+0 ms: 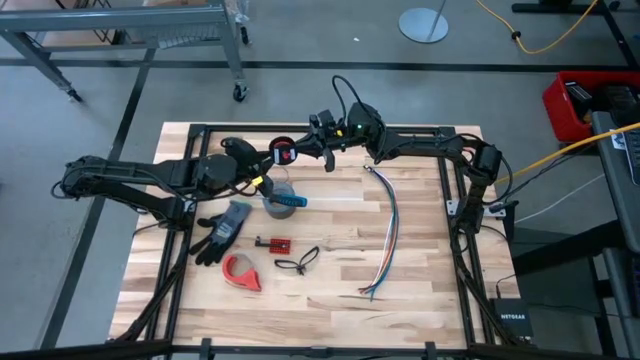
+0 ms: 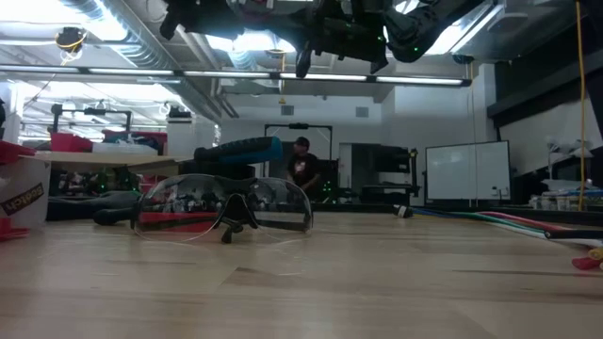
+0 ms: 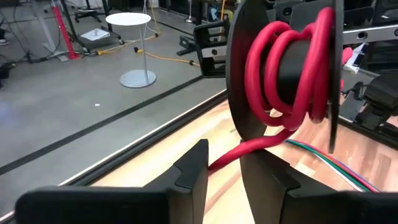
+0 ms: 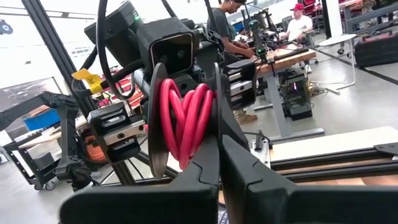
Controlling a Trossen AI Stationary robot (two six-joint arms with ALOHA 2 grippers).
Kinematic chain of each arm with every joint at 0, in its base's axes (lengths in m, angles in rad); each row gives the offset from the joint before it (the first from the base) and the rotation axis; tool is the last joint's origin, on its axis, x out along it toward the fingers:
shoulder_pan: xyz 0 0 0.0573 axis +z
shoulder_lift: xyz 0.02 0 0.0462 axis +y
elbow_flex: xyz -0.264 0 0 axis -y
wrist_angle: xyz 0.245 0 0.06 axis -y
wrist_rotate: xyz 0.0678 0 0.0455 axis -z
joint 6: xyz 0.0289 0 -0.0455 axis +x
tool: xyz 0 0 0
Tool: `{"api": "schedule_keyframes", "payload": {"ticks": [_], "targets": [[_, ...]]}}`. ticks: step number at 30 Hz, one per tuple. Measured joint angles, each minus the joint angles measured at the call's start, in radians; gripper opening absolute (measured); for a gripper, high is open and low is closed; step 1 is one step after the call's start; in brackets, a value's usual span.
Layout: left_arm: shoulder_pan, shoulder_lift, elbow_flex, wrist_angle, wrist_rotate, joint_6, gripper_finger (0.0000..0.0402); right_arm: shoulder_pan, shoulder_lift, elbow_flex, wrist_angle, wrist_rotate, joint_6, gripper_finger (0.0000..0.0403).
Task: Coil cords
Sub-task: Coil the red wire into the black spool
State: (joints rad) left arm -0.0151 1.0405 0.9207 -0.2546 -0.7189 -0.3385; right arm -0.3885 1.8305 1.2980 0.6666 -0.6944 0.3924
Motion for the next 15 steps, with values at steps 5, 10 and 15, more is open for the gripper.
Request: {"api": "schedule_keyframes", "payload": {"ticks": [5,10,15], "targets": [[0.000,0.000,0.000,0.000,0.011,-0.003,0.0101,0.000,0.000,0.000,0.000,-0.005,0.000,0.0001],[0.000,0.000,0.000,0.001,0.027,-0.003,0.0108,0.000,0.000,0.000,0.000,-0.005,0.000,0.0001],[0.000,-0.002,0.000,0.002,0.029,-0.002,0.0101,0.000,0.000,0.000,-0.001,-0.004,0.005,0.0001]]}}
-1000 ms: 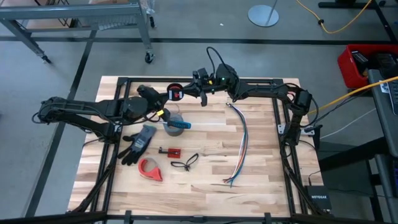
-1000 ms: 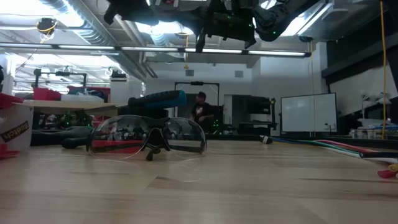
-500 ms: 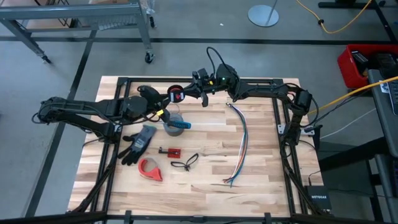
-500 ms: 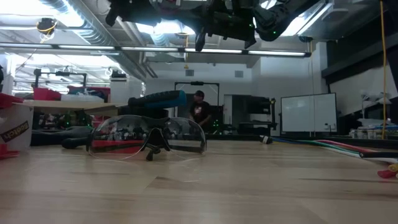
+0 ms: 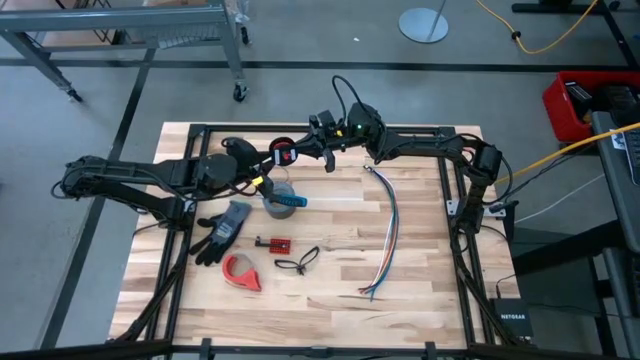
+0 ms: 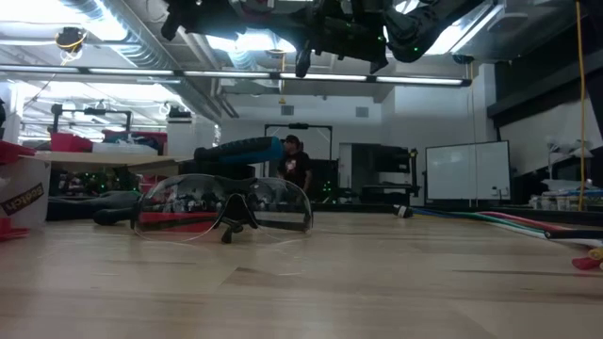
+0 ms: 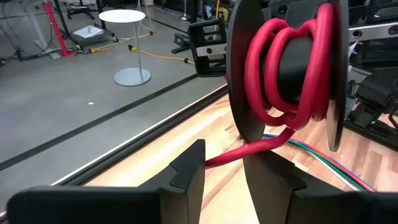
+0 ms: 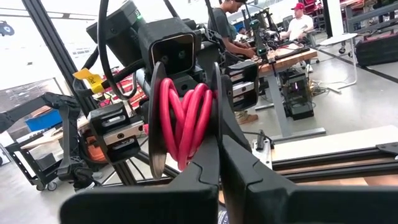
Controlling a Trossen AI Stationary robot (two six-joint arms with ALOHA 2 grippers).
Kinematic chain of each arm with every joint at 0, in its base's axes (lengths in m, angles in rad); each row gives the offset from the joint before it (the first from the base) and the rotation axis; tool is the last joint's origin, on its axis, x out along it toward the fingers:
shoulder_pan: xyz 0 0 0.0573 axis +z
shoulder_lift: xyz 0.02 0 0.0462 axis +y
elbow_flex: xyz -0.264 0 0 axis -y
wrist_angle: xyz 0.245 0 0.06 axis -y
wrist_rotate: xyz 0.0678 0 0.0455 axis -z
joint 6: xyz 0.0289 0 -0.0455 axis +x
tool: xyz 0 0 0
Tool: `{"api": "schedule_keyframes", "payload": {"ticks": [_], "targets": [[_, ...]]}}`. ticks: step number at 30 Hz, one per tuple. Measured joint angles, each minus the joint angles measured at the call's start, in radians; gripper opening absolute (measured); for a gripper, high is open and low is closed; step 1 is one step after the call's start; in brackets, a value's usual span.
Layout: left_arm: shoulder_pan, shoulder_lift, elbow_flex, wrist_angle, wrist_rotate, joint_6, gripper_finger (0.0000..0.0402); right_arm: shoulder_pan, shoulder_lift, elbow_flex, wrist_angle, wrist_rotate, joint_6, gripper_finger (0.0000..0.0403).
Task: Coil cords
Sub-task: Coil the red wire into the black spool
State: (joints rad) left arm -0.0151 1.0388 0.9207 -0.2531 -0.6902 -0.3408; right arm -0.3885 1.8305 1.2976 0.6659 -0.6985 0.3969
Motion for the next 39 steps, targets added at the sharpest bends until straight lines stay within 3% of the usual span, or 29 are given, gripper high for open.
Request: {"api": "schedule_keyframes", "payload": {"ticks": [28,39], "targets": [[0.000,-0.011,0.002,0.029,0.054,0.017,0.0110,-0.011,0.003,-0.002,-0.002,-0.002,0.018,0.0001],[0.001,-0.011,0.002,0.035,0.055,0.105,0.0089,-0.012,0.003,-0.002,0.000,-0.059,0.023,0.0001]]}}
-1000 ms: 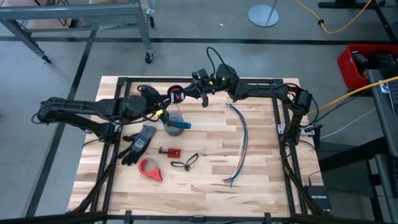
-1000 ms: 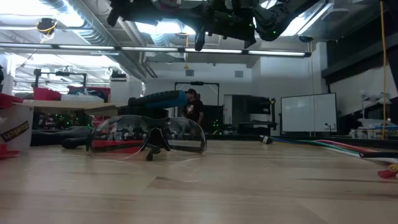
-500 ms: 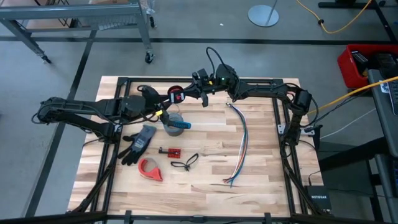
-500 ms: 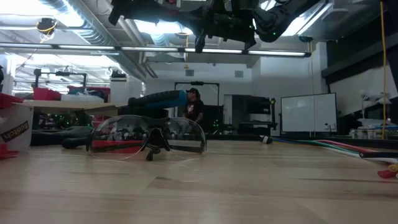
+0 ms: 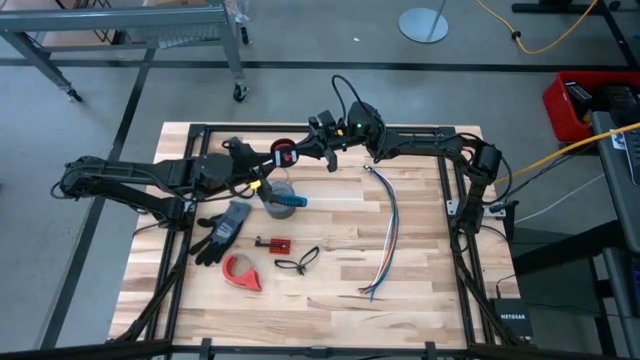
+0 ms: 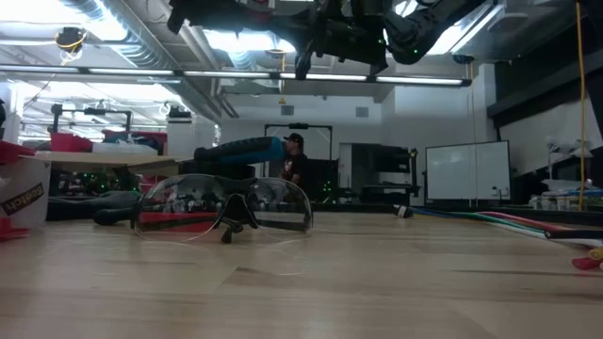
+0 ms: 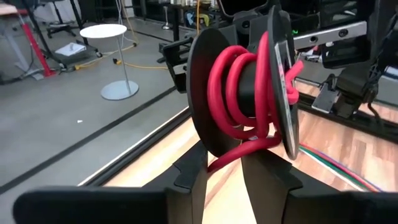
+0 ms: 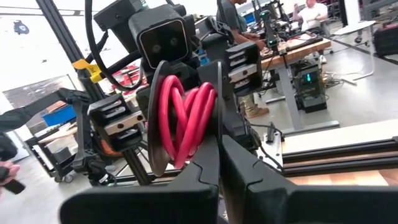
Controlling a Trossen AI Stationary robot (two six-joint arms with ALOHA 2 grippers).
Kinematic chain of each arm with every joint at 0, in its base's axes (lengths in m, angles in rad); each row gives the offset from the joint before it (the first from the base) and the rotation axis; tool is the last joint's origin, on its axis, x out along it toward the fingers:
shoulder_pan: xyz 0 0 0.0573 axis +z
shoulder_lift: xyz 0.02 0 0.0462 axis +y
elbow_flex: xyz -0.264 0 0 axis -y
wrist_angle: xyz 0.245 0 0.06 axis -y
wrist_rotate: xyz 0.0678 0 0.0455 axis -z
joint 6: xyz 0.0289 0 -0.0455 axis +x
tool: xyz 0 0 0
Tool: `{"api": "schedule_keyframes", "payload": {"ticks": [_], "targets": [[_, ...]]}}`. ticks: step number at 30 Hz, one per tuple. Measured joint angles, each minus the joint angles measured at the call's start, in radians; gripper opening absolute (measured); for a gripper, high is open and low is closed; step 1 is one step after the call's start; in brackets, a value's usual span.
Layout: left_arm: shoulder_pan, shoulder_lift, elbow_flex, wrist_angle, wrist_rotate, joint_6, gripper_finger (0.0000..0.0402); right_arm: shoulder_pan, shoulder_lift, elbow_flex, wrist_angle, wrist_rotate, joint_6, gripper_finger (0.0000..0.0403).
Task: Coil cords
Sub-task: Coil the red wire into the black spool
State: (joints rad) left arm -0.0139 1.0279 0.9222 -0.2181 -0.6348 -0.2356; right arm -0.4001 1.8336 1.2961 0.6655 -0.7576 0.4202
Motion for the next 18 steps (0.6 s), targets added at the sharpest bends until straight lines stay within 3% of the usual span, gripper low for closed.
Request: {"api": "schedule_keyframes", "payload": {"ticks": [6,12,18], "targets": [[0.000,0.000,0.000,0.002,0.000,0.068,0.0065,0.000,0.000,0.000,0.000,-0.025,0.002,0.0001],[0.000,0.000,0.000,0.031,-0.001,0.107,0.0010,-0.001,-0.002,0.001,0.003,-0.030,0.001,0.0001],[0.000,0.000,0.000,0.030,-0.002,0.084,0.0004,-0.001,-0.002,0.002,0.003,-0.032,0.001,0.0001]]}}
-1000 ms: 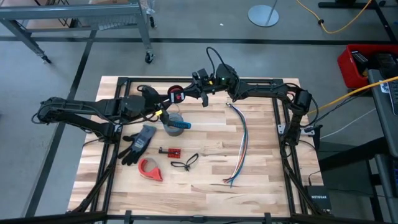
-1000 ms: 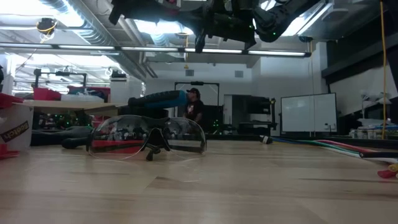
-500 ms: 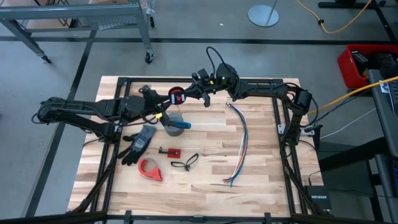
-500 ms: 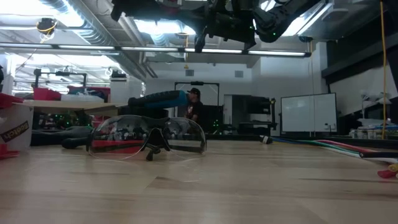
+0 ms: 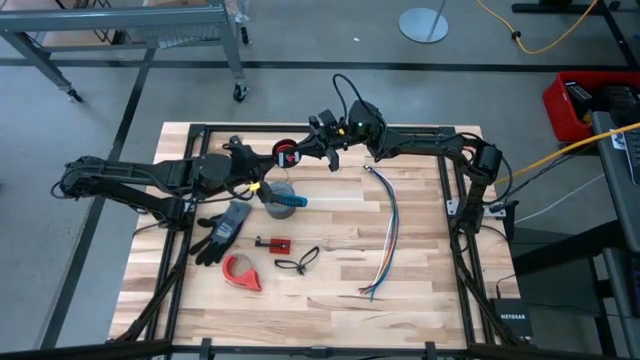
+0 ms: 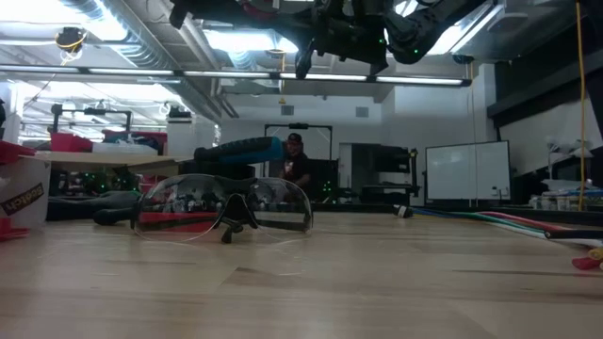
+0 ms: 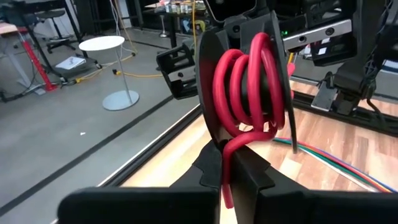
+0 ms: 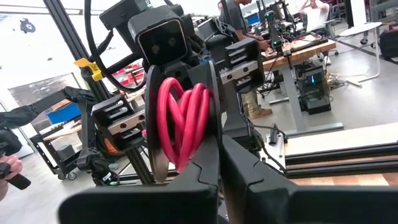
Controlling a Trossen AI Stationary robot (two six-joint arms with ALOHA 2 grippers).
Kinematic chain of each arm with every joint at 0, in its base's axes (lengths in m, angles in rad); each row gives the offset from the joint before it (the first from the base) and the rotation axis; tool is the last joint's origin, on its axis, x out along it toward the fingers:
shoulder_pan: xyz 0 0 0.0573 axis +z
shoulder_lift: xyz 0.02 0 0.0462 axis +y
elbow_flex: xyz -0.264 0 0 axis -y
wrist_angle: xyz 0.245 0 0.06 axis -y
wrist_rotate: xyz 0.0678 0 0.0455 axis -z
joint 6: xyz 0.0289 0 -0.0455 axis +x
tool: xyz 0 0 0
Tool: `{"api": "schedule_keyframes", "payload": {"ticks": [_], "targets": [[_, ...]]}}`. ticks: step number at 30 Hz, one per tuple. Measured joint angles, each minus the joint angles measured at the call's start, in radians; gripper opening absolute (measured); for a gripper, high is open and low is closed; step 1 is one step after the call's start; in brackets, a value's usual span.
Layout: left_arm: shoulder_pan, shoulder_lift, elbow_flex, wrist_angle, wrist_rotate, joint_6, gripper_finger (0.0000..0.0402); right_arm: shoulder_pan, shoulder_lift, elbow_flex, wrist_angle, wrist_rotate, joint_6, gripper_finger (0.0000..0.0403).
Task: Coil cords
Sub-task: Coil the red wire into the black spool
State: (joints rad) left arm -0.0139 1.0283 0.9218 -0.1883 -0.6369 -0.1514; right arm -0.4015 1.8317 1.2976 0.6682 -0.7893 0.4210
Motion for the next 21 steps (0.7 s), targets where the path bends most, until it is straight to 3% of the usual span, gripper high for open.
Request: {"api": "schedule_keyframes", "payload": {"ticks": [8,21], "targets": [[-0.007,-0.020,0.000,0.004,-0.006,-0.023,0.0002,0.003,0.000,0.000,0.062,0.003,0.002,0.0045],[-0.031,-0.106,0.000,-0.004,-0.022,-0.016,0.0001,0.000,0.000,-0.001,0.087,0.004,0.002,0.0171]]}}
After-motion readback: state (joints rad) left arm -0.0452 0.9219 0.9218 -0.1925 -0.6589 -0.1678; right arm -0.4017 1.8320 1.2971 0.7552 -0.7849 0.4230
